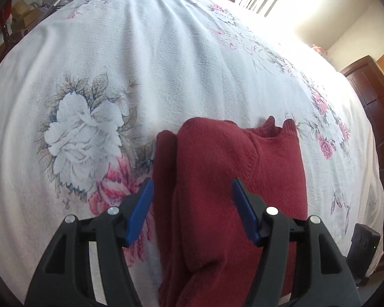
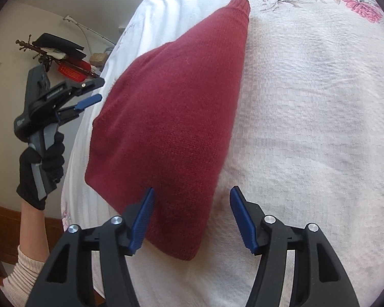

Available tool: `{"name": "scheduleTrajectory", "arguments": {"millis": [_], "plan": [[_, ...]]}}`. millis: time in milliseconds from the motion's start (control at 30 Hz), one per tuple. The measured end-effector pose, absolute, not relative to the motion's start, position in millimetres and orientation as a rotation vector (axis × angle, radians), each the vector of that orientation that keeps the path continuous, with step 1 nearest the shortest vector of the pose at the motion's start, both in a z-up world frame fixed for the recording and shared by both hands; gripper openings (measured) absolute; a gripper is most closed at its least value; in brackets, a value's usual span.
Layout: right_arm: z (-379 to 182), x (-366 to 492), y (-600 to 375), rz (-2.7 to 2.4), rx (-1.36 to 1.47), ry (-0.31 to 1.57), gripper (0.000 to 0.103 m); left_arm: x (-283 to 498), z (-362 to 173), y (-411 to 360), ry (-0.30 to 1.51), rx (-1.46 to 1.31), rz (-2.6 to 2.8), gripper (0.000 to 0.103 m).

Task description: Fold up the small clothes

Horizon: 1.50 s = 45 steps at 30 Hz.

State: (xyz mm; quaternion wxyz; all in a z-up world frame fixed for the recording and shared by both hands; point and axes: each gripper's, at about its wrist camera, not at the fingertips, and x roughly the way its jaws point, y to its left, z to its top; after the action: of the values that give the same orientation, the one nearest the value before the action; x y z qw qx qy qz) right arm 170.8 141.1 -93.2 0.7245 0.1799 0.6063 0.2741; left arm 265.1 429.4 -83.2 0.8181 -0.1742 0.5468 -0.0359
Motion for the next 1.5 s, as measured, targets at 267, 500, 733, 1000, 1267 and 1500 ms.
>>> {"name": "scheduleTrajectory", "arguments": {"millis": [267,500,733,1000,1267,1500], "plan": [[-102.5,171.2,138.3,0.615,0.407,1.336,0.062,283.6,-105.3,425.6,1.182,-0.434,-0.098,0.012],[-104.5,173.7,138.8,0.621,0.420,1.341,0.062,252.7,-102.7,450.4,1.088,-0.526,-0.019,0.008],[-107.2,175.8,138.5,0.631,0.431,1.346,0.062,249.5,-124.4,454.5,1.130,-0.594,-0.055,0.030],[-86.0,185.3,117.6,0.653,0.489,1.253,0.077,204.6,-108.6,464.8,1.182,-0.644,-0.188,0.083],[-102.7,208.8,120.5,0.676,0.579,1.265,0.079,216.7,-146.1,444.3,1.264,-0.684,-0.305,0.083],[-122.5,239.4,138.6,0.732,0.608,1.303,0.083,238.3,-172.8,429.9,1.281,-0.682,-0.409,0.085]]}}
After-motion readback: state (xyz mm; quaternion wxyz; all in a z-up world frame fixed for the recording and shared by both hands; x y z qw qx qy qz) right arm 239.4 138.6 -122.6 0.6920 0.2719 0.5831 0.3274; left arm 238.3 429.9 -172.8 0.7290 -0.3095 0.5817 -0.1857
